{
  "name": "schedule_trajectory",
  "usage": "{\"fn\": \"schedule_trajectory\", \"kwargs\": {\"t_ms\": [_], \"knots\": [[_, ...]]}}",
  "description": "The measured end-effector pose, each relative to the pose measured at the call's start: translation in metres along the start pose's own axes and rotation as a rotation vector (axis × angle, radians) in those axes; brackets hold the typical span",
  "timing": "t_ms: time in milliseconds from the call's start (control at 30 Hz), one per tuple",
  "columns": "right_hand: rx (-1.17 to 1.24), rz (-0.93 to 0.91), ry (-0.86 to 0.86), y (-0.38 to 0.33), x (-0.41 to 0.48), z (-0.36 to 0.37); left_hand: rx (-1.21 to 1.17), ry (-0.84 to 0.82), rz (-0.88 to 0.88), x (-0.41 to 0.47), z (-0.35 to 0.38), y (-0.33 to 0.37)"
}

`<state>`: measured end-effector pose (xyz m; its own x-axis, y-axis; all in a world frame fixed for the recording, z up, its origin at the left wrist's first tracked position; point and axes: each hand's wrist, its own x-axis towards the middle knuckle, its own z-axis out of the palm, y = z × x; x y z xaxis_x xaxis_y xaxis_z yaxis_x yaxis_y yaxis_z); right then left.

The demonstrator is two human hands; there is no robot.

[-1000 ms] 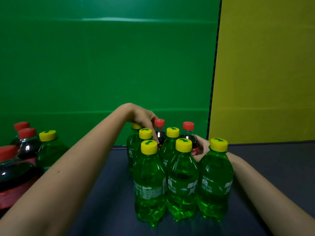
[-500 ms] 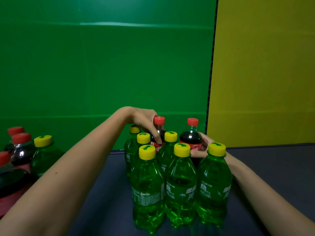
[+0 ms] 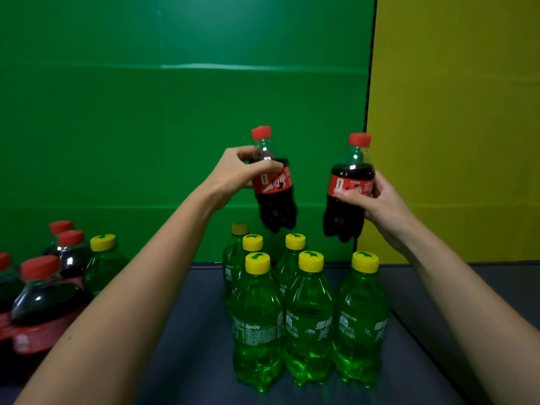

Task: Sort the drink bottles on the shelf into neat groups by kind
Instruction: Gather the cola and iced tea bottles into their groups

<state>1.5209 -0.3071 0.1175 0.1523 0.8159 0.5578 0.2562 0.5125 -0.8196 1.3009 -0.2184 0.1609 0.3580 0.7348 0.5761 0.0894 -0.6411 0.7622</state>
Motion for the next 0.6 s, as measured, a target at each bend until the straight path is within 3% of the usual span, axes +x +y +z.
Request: {"fn": "schedule_trajectory", "kwargs": {"t_ms": [233, 600], "knots": [[0.043, -0.129, -0.019, -0.063, -0.006, 0.012, 0.010, 0.267, 0.123, -0.031, -0.016, 0.055], [0.155, -0.170, -0.169, -0.114, -0.053, 0.079, 0.094, 0.374, 0.133, -0.123, -0.086, 0.103]]}}
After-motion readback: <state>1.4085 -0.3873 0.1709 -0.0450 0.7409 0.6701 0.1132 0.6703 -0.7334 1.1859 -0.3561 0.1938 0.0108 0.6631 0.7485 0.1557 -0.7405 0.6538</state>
